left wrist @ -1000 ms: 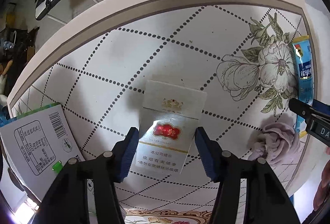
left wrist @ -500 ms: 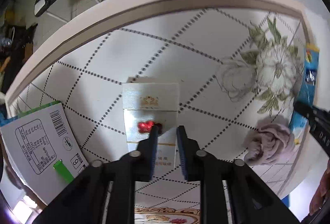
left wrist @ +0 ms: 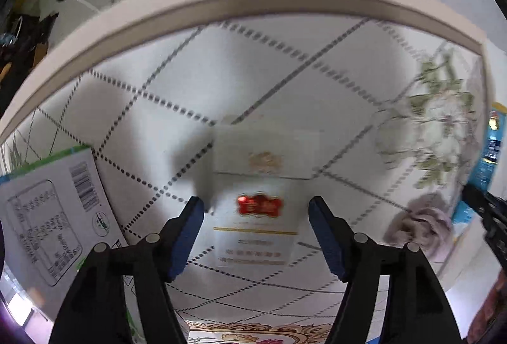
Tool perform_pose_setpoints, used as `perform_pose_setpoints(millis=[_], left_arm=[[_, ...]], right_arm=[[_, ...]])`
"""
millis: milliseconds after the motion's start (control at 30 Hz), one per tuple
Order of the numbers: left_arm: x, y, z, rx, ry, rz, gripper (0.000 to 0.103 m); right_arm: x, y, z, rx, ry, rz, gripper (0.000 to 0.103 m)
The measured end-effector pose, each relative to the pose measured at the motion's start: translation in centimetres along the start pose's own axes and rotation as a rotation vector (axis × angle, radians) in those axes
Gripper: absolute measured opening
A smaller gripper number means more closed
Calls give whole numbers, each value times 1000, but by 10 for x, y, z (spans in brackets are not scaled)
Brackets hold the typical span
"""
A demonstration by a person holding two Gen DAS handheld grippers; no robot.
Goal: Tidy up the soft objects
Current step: 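Carry both items into the box and open both tools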
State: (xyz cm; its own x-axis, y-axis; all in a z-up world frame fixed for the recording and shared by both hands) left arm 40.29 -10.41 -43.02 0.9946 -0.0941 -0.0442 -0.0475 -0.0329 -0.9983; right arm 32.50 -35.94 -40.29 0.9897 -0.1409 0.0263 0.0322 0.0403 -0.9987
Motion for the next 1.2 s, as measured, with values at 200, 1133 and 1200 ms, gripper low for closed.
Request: perform_pose_setpoints(millis=[200, 1133, 1200], left_arm=[[1, 1, -6, 29, 0, -42, 60], [-114, -188, -7, -293, -75, -354, 53], [-127, -204, 16, -299, -86, -386, 53]], right_arm=[[11, 3, -12, -3, 7, 0, 18], [-22, -172, 61, 116, -76, -256, 17], [-36, -186, 88, 146, -103, -268, 17]])
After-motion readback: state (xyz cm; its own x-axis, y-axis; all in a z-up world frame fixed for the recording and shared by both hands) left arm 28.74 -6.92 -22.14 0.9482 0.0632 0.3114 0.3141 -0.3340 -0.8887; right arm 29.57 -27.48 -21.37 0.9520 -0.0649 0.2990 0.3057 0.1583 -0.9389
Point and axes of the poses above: each gripper's, at about its wrist camera, not at the fingertips, and y roughly the way its jaws point, z to its left, x to its top, the point moved 4 cm from there along y, roughly the way its jaws point, and after that the axes turned 12 degrees about -z, right-handed, at the moved point
